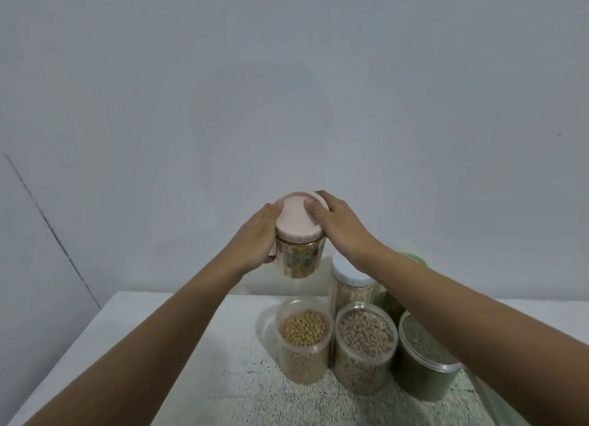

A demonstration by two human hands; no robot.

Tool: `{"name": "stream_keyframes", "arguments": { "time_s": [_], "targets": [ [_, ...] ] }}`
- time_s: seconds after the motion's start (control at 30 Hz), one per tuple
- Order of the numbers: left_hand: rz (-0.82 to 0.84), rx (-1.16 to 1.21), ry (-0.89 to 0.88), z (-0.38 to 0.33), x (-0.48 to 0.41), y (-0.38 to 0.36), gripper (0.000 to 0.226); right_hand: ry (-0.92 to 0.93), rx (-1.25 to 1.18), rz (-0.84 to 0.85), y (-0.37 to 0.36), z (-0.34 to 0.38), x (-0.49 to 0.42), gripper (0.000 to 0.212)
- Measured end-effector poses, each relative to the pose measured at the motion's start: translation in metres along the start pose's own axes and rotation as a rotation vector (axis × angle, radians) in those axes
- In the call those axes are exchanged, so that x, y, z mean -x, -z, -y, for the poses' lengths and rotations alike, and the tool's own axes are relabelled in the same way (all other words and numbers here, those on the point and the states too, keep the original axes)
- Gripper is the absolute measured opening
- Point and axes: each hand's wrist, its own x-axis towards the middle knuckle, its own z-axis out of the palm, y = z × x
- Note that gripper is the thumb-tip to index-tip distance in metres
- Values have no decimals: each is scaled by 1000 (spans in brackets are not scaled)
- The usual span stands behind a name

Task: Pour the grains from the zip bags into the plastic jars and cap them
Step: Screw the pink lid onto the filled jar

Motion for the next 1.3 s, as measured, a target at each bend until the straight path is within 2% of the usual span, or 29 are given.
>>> {"name": "stream_keyframes", "arguments": {
  "time_s": [0.37, 0.63, 0.87, 1.07, 1.23, 1.3],
  "targets": [
    [150, 14, 121, 78, -54, -23, 54, -93, 617, 88, -10, -77, -45, 45],
    [204, 21, 217, 105, -59, -37, 47, -147, 969, 221, -14, -96, -48, 48],
    [230, 0, 218, 112, -60, -36, 46, -57, 1017, 183, -15, -97, -42, 33],
    [240, 61, 241, 107, -49, -31, 63, -9, 936, 82, -14, -93, -26, 30],
    [132, 26, 114, 94, -39, -29, 35, 2, 846, 21, -8, -83, -3, 33],
    [120, -27, 71, 91, -33, -26, 39, -1, 818, 11, -6, -79, 6, 35]
  ]
}}
